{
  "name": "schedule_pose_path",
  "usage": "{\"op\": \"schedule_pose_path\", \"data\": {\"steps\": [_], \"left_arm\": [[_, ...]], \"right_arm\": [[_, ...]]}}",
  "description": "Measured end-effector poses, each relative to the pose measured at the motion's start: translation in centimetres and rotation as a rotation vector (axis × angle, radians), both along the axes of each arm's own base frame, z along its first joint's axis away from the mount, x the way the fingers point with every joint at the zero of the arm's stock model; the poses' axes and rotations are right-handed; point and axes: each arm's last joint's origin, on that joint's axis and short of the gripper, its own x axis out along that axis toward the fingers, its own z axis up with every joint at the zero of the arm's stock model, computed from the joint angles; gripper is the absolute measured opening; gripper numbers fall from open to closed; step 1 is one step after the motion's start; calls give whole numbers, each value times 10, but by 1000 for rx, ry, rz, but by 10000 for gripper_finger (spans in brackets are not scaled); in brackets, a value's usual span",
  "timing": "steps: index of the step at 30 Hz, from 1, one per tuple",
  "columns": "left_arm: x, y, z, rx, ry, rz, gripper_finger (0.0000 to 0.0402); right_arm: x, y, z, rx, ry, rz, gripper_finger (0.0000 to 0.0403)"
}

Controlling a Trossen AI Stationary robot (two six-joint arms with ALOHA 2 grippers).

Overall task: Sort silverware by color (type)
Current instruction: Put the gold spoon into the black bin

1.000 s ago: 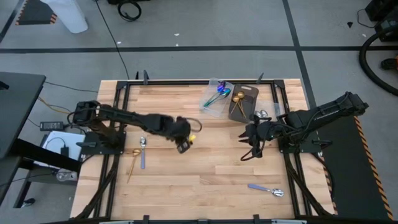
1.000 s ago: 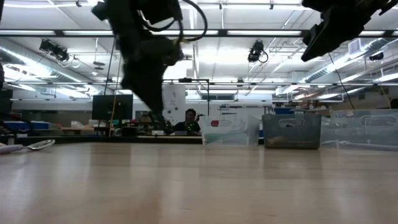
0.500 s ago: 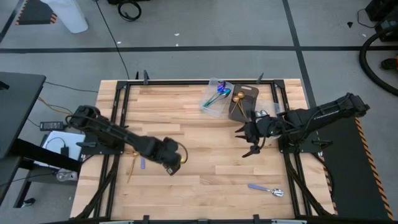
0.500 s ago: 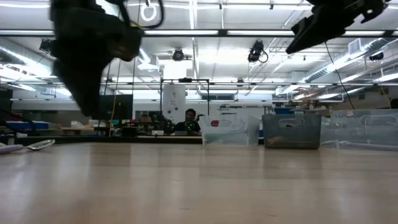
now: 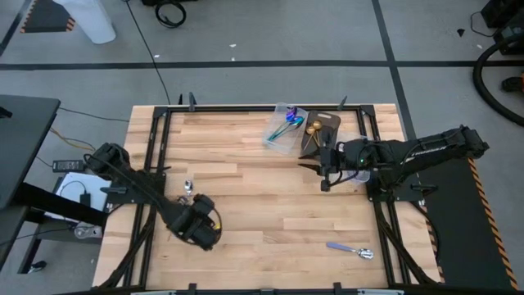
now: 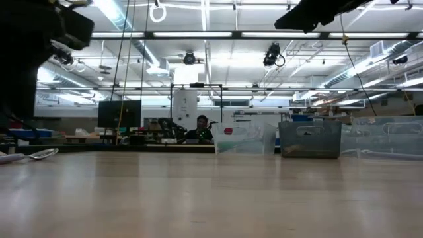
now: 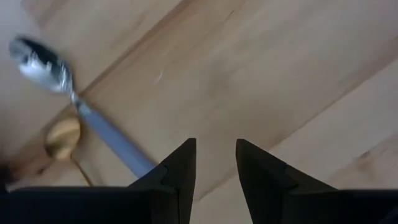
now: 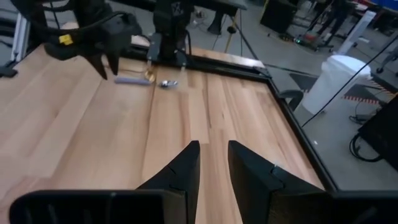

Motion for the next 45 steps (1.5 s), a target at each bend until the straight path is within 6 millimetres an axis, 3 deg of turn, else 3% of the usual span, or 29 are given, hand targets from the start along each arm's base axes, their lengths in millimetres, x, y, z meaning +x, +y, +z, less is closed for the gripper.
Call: {"op": "schedule_pose_path", "data": {"steps": [8, 16, 25, 40, 45], "left_arm": [[-26, -22, 0, 7, -6, 113, 121], [-44, -31, -1, 41, -1, 197, 121], [-71, -16, -40, 52, 172, 309, 121], [-79, -9, -42, 128, 205, 335, 121], [-87, 1, -54, 70, 168, 335, 121]], "right_arm": [[1, -4, 1, 7, -10, -22, 93], [1, -4, 1, 8, -9, -20, 93], [1, -2, 0, 25, -5, 31, 93], [1, -2, 1, 8, -5, 36, 93], [1, -2, 0, 8, -4, 36, 93]]}}
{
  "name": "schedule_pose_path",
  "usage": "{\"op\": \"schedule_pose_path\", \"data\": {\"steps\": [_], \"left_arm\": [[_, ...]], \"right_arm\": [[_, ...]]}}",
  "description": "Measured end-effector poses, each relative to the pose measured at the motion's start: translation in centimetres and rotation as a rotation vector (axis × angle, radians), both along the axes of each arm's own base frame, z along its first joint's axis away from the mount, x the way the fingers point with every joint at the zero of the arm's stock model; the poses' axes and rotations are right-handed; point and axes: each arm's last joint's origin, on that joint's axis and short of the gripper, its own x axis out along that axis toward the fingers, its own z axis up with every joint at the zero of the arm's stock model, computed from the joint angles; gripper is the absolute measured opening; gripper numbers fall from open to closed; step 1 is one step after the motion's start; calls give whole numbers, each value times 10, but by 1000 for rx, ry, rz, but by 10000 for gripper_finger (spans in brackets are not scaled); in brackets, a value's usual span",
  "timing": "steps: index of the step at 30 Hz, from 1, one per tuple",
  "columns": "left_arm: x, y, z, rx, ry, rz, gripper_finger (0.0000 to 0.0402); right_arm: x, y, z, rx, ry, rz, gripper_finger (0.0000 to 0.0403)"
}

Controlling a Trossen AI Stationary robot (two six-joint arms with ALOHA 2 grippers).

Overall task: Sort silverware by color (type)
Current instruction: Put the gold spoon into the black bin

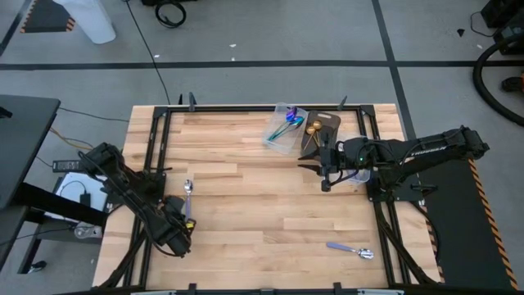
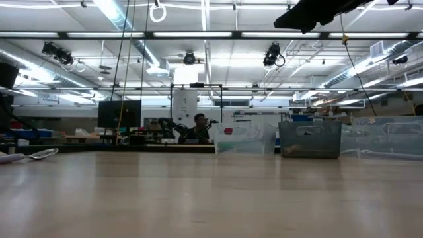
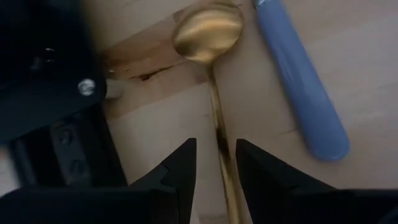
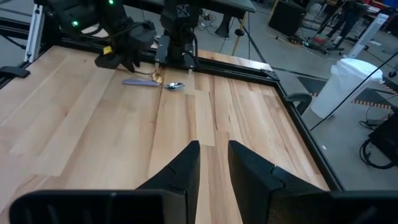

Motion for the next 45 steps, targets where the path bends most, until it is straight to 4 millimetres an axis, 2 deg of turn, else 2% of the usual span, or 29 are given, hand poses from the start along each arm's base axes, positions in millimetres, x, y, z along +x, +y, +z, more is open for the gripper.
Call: {"op": "schedule_pose_path", "data": {"steps": [6, 12, 15, 22, 30, 33, 39, 45], "left_arm": [[-9, 12, -12, -38, -49, 5, 120], [-11, 14, -11, -64, -57, 9, 116], [-11, 13, -9, -84, -72, 7, 97], [-9, 11, -10, -103, -79, -37, 18], [-9, 11, -9, -107, -77, -27, 18], [-8, 9, -3, -107, -56, -7, 18], [-1, 2, 20, -80, -41, -9, 18], [16, 0, 39, 18, -204, -89, 18]], "right_arm": [[0, 0, -1, -3, 9, -6, 93], [0, 0, -1, -7, 7, -6, 93], [0, 0, -1, -10, 8, -6, 93], [0, 0, -1, -11, 8, -7, 93], [-1, 0, -2, -12, 21, -7, 93], [-1, 0, -3, -13, 31, -7, 93], [-1, 0, -3, -13, 31, -7, 93], [-1, -1, -3, -13, 32, -8, 93]]}}
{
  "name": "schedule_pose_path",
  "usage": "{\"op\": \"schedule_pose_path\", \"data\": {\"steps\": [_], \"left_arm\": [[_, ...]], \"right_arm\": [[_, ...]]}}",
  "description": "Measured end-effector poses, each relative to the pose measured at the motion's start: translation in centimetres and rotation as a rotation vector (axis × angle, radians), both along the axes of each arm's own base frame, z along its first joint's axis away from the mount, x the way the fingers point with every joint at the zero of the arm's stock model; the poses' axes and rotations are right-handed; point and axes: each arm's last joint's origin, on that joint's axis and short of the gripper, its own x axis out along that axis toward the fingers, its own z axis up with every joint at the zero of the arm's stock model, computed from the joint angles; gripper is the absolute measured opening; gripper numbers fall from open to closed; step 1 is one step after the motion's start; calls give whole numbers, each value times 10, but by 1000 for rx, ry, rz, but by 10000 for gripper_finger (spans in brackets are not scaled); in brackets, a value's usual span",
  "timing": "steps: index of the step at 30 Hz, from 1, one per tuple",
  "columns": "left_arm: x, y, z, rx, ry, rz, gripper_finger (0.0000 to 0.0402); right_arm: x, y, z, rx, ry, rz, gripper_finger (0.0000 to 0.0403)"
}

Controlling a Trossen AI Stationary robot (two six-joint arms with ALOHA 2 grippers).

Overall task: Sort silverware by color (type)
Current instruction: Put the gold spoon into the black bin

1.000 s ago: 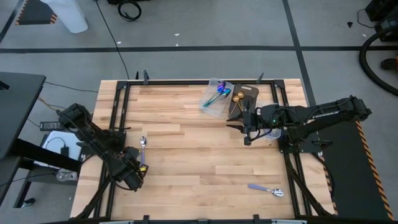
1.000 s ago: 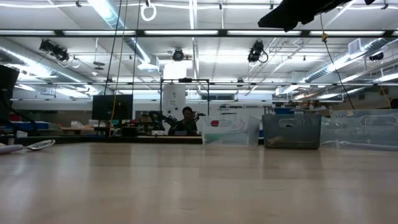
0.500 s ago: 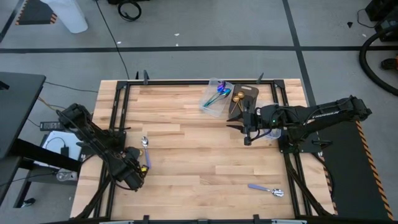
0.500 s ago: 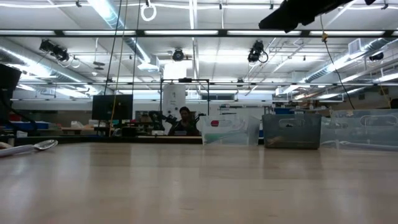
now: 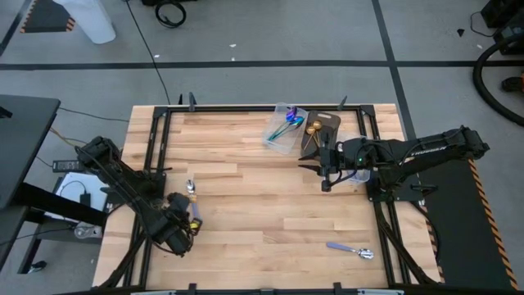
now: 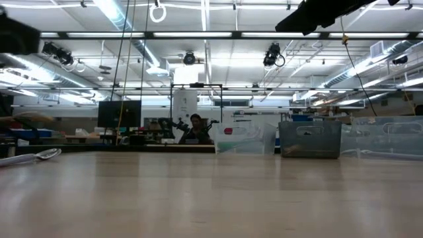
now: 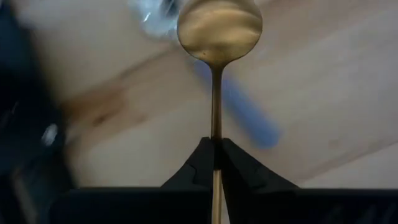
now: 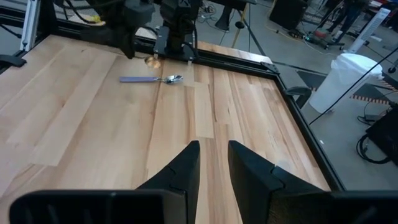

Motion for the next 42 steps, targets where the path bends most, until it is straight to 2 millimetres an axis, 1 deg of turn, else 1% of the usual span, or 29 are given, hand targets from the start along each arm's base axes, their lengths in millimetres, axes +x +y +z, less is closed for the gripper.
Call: {"op": "schedule_pose_path", "data": {"steps": [5, 9, 14, 22, 30, 36, 42], "left_arm": [[21, 7, 4, 56, -111, -73, 18], [40, 17, 5, 125, -196, -147, 20], [67, 32, 8, 158, -267, -230, 21], [109, 56, 18, 244, -423, -361, 20], [150, 80, 21, 416, -560, -413, 21], [173, 99, 29, 531, -676, -427, 22], [185, 107, 46, 656, -795, -487, 22]], "right_arm": [[-3, -5, -8, 17, 85, -32, 93], [-5, -11, -12, 45, 130, -77, 93], [-5, -16, -12, 82, 125, -115, 93], [-5, -17, -12, 161, 117, -125, 93], [-5, -17, -12, 211, 97, -150, 93], [-1, -14, -19, 218, 9, -120, 104], [1, -9, -20, 216, -20, -94, 126]]}}
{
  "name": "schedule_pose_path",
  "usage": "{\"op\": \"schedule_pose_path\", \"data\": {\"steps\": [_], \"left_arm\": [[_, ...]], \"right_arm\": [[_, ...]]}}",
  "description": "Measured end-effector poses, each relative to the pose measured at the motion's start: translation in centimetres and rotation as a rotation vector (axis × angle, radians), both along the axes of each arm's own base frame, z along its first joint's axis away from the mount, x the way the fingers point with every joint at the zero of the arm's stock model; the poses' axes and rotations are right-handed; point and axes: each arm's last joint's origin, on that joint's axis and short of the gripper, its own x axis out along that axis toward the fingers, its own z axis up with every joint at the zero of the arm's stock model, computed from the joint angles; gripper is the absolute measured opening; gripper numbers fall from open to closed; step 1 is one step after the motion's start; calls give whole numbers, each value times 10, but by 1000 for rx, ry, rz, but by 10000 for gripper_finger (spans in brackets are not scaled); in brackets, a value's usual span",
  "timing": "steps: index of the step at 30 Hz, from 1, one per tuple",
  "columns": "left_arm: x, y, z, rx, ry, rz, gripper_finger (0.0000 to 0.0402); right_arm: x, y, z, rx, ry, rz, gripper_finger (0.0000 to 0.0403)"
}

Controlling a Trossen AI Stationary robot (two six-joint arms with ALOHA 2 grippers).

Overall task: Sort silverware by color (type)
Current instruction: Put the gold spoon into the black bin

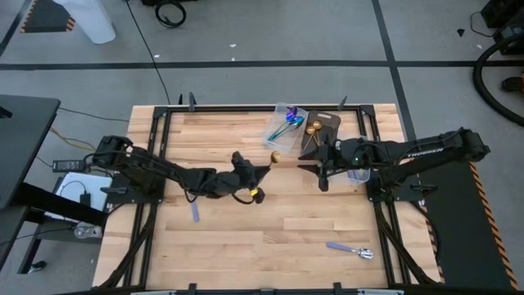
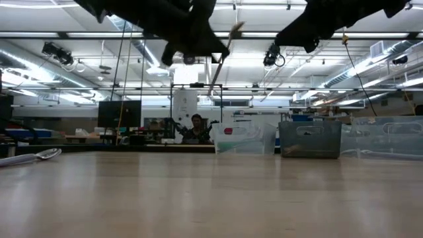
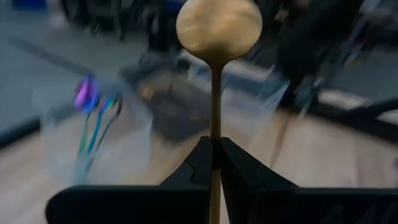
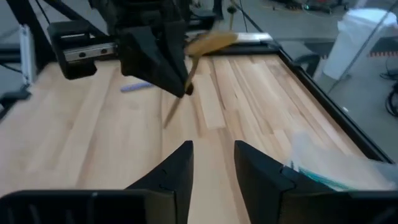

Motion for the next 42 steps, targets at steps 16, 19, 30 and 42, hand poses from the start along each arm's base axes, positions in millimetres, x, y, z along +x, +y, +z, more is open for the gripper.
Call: {"op": "schedule_pose_path", "data": {"steps": [16, 19, 30, 42], "left_arm": [[9, 17, 39, 205, -308, -224, 22], [9, 16, 41, 235, -320, -236, 22], [9, 17, 41, 277, -305, -239, 23], [9, 17, 39, 289, -264, -179, 81]], "right_arm": [[48, 18, -7, -61, -227, 82, 145], [55, 19, -8, -69, -272, 78, 144], [63, 17, -11, -96, -319, 72, 78], [65, 9, -15, -72, -285, 39, 22]]}}
